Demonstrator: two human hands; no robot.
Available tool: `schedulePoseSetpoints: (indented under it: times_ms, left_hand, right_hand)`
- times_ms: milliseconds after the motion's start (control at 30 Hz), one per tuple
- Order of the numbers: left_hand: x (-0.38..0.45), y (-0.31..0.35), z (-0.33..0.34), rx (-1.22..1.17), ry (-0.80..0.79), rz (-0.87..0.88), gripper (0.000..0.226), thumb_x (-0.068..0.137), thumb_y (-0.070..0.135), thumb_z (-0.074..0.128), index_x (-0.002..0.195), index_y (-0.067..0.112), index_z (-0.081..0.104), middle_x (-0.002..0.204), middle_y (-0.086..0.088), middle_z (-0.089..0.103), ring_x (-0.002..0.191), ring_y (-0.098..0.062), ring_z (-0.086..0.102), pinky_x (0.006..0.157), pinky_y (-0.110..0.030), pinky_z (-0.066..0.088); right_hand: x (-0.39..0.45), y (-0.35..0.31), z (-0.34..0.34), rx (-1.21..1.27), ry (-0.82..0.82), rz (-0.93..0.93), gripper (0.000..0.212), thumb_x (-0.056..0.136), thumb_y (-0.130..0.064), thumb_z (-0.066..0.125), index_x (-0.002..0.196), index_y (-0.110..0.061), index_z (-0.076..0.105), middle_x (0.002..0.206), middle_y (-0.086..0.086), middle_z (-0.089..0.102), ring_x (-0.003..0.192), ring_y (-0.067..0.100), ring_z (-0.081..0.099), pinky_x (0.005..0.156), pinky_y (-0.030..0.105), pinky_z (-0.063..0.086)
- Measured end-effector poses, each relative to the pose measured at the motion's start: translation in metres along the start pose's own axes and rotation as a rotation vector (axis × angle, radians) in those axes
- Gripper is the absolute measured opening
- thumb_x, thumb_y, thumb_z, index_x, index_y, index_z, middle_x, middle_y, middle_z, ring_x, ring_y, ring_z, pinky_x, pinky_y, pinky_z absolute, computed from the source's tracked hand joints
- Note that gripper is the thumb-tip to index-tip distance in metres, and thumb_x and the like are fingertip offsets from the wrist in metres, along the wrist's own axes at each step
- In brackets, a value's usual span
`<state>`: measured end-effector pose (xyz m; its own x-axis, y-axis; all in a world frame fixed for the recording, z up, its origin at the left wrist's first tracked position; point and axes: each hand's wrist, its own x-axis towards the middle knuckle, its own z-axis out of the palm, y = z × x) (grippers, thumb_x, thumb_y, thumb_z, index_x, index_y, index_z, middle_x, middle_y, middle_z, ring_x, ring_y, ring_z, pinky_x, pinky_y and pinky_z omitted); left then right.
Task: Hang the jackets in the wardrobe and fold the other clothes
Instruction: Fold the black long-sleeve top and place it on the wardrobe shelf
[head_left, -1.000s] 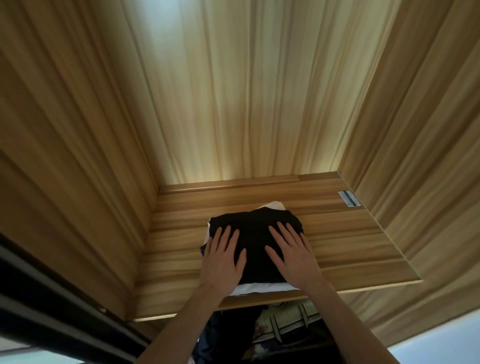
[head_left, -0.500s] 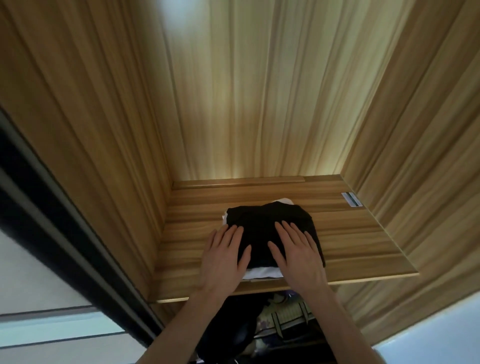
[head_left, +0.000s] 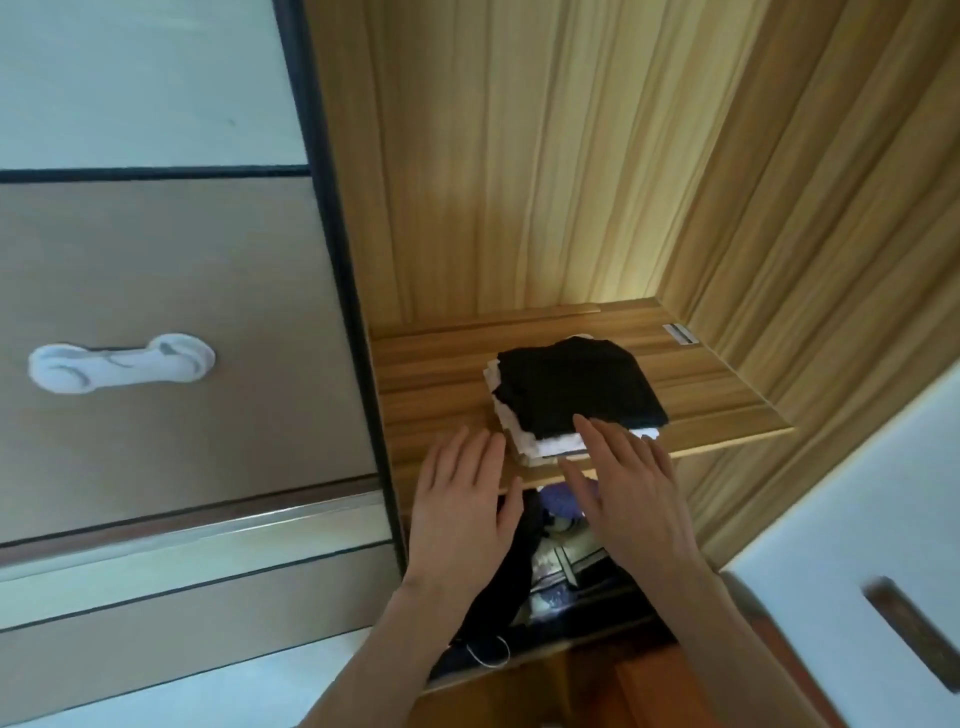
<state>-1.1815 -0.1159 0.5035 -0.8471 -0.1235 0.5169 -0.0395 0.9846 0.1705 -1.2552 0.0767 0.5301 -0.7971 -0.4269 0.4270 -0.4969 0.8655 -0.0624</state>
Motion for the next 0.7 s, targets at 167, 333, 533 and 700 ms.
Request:
schedulePoseSetpoints:
  times_ms: [167, 333, 533, 700]
  left_hand:
    - [-0.042, -0.013, -0.049, -0.048, 0.064, -0.004, 0.047, 0.103, 0.045, 0.048, 0.139, 0.018, 0.060, 0.138, -0.002, 0.065, 0.133, -0.020, 0.056, 0.118, -0.040, 0.037]
    - [-0.067, -0.035, -0.091, -0.045, 0.143, -0.105, 0.047, 0.103, 0.044, 0.046, 0.137, 0.015, 0.062, 0.132, -0.003, 0.067, 0.125, -0.022, 0.059, 0.110, -0.041, 0.046]
    - [-0.101, -0.074, -0.134, 0.058, 0.248, -0.176, 0.044, 0.101, 0.040, 0.049, 0.133, 0.013, 0.064, 0.130, -0.004, 0.069, 0.123, -0.023, 0.059, 0.106, -0.041, 0.048]
    - [-0.115, -0.117, -0.173, 0.148, 0.360, -0.236, 0.039, 0.100, 0.036, 0.056, 0.131, 0.012, 0.060, 0.128, -0.006, 0.068, 0.124, -0.028, 0.059, 0.104, -0.043, 0.044]
  right_hand:
    - [-0.044, -0.051, -0.033, 0.013, -0.026, 0.025, 0.066, 0.106, -0.057, 0.026, 0.150, -0.016, 0.054, 0.143, 0.004, 0.064, 0.133, 0.024, 0.060, 0.114, 0.047, 0.046]
    - [-0.052, -0.094, -0.051, 0.035, 0.058, -0.040, 0.059, 0.106, -0.054, 0.036, 0.144, -0.016, 0.059, 0.134, 0.003, 0.069, 0.121, 0.024, 0.067, 0.105, 0.043, 0.051]
    - [-0.042, -0.158, -0.061, 0.159, 0.135, -0.158, 0.051, 0.109, -0.051, 0.041, 0.147, -0.019, 0.056, 0.136, 0.001, 0.068, 0.123, 0.021, 0.065, 0.106, 0.040, 0.049]
    - [-0.034, -0.221, -0.075, 0.249, 0.257, -0.264, 0.050, 0.107, -0.051, 0.043, 0.143, -0.019, 0.057, 0.132, 0.002, 0.068, 0.121, 0.022, 0.064, 0.102, 0.038, 0.051]
